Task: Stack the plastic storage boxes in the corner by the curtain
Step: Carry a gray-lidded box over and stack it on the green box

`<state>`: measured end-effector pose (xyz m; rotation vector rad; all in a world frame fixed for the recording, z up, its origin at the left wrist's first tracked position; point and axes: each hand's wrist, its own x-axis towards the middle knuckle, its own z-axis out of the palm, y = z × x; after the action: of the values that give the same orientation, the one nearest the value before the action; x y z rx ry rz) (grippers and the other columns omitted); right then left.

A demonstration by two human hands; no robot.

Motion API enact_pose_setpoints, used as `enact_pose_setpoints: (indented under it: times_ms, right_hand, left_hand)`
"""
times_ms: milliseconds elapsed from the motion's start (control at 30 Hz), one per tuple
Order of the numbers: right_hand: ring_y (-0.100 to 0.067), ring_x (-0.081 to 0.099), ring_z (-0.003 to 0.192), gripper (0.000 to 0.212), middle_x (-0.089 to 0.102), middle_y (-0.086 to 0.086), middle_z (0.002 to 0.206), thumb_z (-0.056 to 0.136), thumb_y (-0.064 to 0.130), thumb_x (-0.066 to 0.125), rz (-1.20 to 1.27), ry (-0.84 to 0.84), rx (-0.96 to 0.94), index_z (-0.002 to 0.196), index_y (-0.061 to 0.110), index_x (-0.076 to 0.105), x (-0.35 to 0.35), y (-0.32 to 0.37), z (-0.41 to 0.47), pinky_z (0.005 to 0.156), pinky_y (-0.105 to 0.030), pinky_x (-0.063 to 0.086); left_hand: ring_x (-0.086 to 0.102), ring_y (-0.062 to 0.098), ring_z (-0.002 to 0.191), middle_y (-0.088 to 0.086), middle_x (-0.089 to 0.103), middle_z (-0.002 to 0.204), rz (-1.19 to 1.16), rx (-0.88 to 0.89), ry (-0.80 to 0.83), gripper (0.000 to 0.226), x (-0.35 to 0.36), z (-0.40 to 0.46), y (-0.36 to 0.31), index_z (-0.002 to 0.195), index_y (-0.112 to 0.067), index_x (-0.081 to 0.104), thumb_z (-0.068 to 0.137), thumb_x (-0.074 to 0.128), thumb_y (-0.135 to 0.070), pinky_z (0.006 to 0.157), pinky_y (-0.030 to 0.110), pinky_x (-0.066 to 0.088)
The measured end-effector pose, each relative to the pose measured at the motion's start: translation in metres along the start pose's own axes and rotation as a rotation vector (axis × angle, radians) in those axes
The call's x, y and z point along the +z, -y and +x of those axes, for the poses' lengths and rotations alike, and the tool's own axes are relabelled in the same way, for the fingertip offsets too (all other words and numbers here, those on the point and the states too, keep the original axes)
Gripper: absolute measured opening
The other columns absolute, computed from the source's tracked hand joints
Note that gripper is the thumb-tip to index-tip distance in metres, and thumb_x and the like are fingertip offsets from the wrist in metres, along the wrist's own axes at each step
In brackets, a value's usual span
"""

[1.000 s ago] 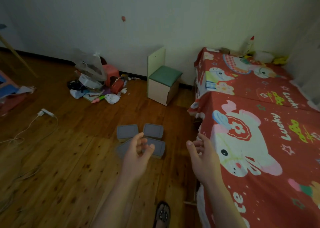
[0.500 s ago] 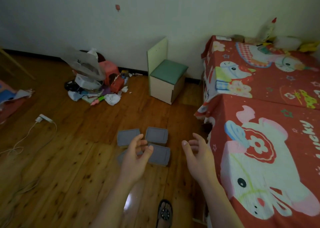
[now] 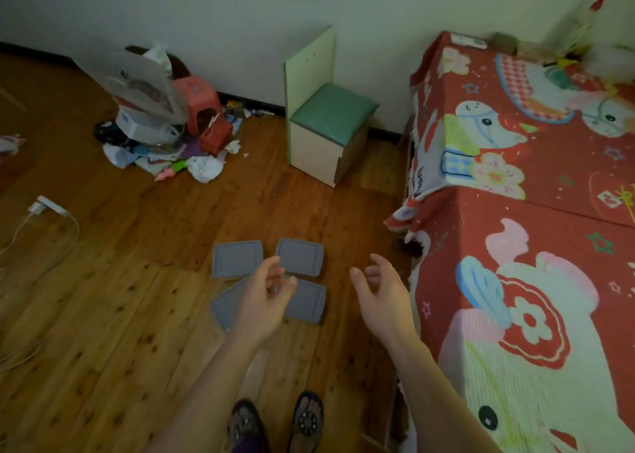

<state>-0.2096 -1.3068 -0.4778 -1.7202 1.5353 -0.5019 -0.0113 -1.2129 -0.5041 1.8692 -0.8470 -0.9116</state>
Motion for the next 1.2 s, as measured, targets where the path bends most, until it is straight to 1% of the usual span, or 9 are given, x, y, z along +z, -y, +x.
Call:
enact_pose_setpoints:
  times_ms: [167,400,500,600,667,867,1033,1133,1200]
  right_hand:
    - [-0.004,0.053,0.111,0.067,0.051,0.012,0.128,0.091,0.066,0.047,-0.056,0.050,0.036,0.146,0.031,0.036,0.033,-0.015,0.032,0.079,-0.019,0.044]
    - [-0.004,0.052,0.109,0.067,0.050,0.011,0.133,0.090,0.065,0.050,-0.100,0.112,0.204,0.147,0.034,0.034,0.093,-0.049,0.084,0.067,-0.011,0.037]
    - [-0.001,0.049,0.103,0.066,0.050,0.012,0.133,0.089,0.066,0.051,-0.120,0.111,0.281,0.145,0.038,0.033,0.123,-0.066,0.105,0.066,-0.014,0.037]
    - [-0.002,0.049,0.104,0.066,0.050,0.012,0.136,0.087,0.067,0.051,-0.161,0.130,0.325,0.145,0.039,0.032,0.164,-0.086,0.124,0.072,-0.019,0.040]
    - [-0.008,0.053,0.112,0.069,0.049,0.009,0.139,0.086,0.069,0.049,-0.182,0.146,0.351,0.145,0.038,0.031,0.187,-0.101,0.134,0.078,-0.023,0.043]
    - [-0.022,0.050,0.128,0.074,0.042,0.001,0.150,0.089,0.068,0.047,-0.253,0.193,0.414,0.150,0.034,0.023,0.243,-0.152,0.162,0.095,-0.039,0.048]
    - [-0.028,0.044,0.134,0.079,0.034,-0.006,0.155,0.093,0.064,0.047,-0.249,0.244,0.459,0.156,0.026,0.017,0.290,-0.207,0.179,0.103,-0.044,0.043]
    - [-0.029,0.035,0.140,0.081,0.026,-0.008,0.159,0.095,0.060,0.047,-0.237,0.289,0.467,0.157,0.022,0.012,0.313,-0.233,0.185,0.108,-0.042,0.034]
    - [-0.029,0.030,0.143,0.082,0.023,-0.007,0.161,0.096,0.059,0.048,-0.236,0.307,0.474,0.158,0.022,0.009,0.336,-0.263,0.192,0.111,-0.041,0.031]
  left_hand:
    - [0.055,0.004,0.108,-0.018,0.055,0.116,0.090,-0.073,0.038,0.055,0.005,0.054,0.041,0.140,-0.026,0.041,0.092,0.060,-0.044,0.086,0.024,0.044]
    - [0.054,0.007,0.105,-0.011,0.055,0.119,0.140,-0.161,0.098,0.057,0.013,0.132,0.106,0.140,-0.023,0.042,0.091,0.061,-0.044,0.084,0.026,0.041]
    - [0.053,0.007,0.105,-0.010,0.054,0.118,0.142,-0.193,0.117,0.057,0.017,0.157,0.135,0.140,-0.023,0.042,0.091,0.062,-0.042,0.081,0.024,0.039]
    - [0.053,0.015,0.115,-0.003,0.054,0.127,0.135,-0.262,0.157,0.062,0.022,0.188,0.175,0.143,-0.022,0.038,0.090,0.064,-0.039,0.088,0.027,0.041]
    - [0.051,0.018,0.122,0.002,0.051,0.137,0.140,-0.280,0.185,0.066,0.024,0.206,0.199,0.146,-0.021,0.035,0.090,0.066,-0.037,0.095,0.028,0.040]
    - [0.039,0.020,0.136,0.001,0.036,0.153,0.219,-0.251,0.274,0.075,0.032,0.245,0.260,0.151,-0.023,0.027,0.089,0.065,-0.040,0.105,0.033,0.034]
    - [0.042,0.020,0.131,0.001,0.043,0.147,0.270,-0.207,0.310,0.071,0.059,0.277,0.318,0.147,-0.028,0.032,0.087,0.066,-0.043,0.096,0.026,0.032]
    - [0.051,0.025,0.121,0.006,0.052,0.132,0.286,-0.220,0.346,0.064,0.073,0.290,0.344,0.140,-0.029,0.037,0.085,0.066,-0.042,0.096,0.032,0.041]
    - [0.055,0.025,0.112,0.007,0.055,0.121,0.311,-0.212,0.373,0.067,0.091,0.301,0.374,0.142,-0.029,0.035,0.084,0.067,-0.041,0.095,0.038,0.046]
